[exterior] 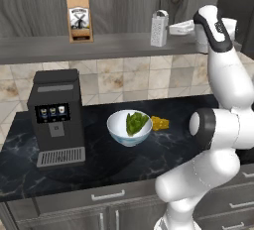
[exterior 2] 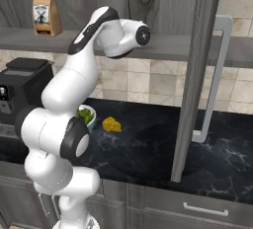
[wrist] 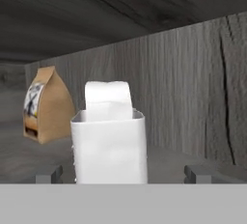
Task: Pick the cheese from the fridge and the cheese grater from the cabinet and place them next to the salad bowl.
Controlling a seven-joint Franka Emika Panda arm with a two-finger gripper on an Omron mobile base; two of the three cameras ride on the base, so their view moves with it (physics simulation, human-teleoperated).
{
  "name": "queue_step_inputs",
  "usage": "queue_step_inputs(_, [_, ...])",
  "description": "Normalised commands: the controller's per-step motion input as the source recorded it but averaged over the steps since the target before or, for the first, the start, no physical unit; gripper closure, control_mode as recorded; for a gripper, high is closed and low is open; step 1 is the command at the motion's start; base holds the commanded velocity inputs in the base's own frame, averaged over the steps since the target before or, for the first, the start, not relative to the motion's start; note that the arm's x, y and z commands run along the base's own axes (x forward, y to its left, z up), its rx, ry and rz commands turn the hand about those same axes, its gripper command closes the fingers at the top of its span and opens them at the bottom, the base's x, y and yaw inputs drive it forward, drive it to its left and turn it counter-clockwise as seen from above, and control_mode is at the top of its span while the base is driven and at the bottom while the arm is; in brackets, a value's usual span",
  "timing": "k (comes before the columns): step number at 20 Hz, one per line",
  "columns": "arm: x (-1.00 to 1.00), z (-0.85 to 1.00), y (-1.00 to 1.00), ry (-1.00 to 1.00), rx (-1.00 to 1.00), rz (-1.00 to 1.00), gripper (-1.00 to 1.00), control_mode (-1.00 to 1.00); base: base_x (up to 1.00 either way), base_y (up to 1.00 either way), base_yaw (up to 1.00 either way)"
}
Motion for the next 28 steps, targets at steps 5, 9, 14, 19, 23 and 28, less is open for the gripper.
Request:
queue_step_inputs(5, [0.1,0.0,0.11,0.02,0.0,0.0,-1.0,-1.0,0.0,0.0,0.0])
queue_step_inputs(9, [0.06,0.0,0.28,0.02,0.0,0.0,-1.0,-1.0,0.0,0.0,0.0])
queue_step_inputs(14, [0.03,0.0,0.1,0.0,0.0,0.0,-1.0,-1.0,0.0,0.0,0.0])
queue_step_inputs(19, [0.1,0.0,0.01,0.0,0.0,0.0,-1.0,-1.0,0.0,0.0,0.0])
queue_step_inputs(23, [0.14,0.0,0.07,0.0,0.0,0.0,-1.0,-1.0,0.0,0.0,0.0])
queue_step_inputs(28, [0.09,0.0,0.23,0.0,0.0,-0.01,-1.0,-1.0,0.0,0.0,0.0])
